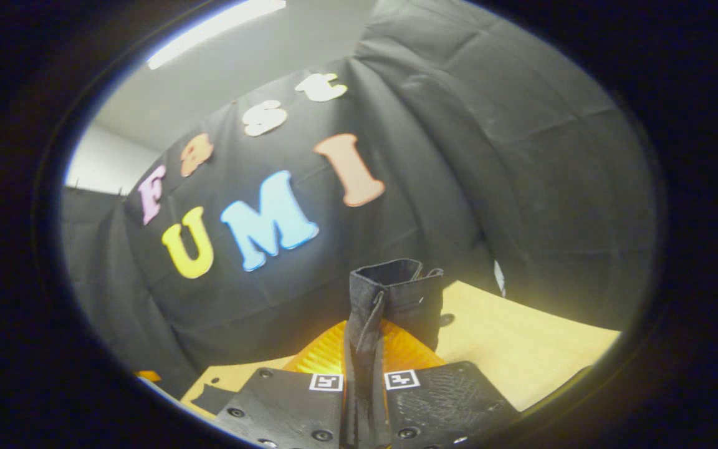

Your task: Grasp the waist and the cuffs of the jeans and fold them to make the two legs overlap; first hold the waist and fold one-third of the jeans toward the cuffs, then hold the cuffs and fold the remaining one-third in the same direction to finish folding.

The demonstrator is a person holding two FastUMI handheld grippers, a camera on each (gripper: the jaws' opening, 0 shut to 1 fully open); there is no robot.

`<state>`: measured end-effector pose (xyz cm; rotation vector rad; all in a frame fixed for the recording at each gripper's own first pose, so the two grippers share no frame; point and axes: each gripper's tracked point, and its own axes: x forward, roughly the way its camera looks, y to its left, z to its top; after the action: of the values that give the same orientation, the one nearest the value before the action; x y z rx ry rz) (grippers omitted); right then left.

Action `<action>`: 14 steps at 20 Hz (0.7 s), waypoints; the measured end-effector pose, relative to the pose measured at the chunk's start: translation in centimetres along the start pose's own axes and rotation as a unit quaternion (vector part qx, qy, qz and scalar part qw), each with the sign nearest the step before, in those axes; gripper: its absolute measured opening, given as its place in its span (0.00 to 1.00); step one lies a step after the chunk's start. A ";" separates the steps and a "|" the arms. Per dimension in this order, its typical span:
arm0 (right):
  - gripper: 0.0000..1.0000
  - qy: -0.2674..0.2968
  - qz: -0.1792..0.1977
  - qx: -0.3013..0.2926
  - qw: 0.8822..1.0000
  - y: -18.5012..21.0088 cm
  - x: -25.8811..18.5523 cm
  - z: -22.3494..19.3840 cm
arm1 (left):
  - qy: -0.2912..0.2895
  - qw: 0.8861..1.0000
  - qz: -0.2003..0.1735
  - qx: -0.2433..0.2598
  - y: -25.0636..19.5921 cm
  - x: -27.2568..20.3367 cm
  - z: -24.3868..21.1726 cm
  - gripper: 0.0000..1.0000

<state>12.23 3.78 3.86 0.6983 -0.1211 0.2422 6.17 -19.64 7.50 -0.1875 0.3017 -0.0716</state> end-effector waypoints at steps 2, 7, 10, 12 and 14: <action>0.09 -0.005 0.038 -0.039 0.998 4.5 0.1 -1.5 | -0.012 1.000 -0.004 0.007 0.1 -0.5 0.7 0.94; 0.05 0.002 0.117 -0.122 0.986 12.0 -0.6 -7.5 | -0.027 0.999 -0.017 0.010 1.0 -1.4 2.1 0.94; 0.07 0.042 0.137 -0.142 0.979 13.7 -0.3 -13.2 | -0.028 0.999 -0.016 0.002 2.4 -2.3 1.5 0.94; 0.12 0.068 0.158 -0.150 0.974 15.2 0.1 -16.6 | -0.027 1.000 -0.012 0.000 3.2 -2.7 1.0 0.94; 0.14 0.093 0.179 -0.163 0.966 16.2 0.4 -19.9 | -0.023 1.000 -0.009 -0.007 4.1 -3.1 0.4 0.94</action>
<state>8.99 28.74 -1.09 0.3196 -0.1051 0.6192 3.54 -15.24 7.97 -0.2046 0.2542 -0.0831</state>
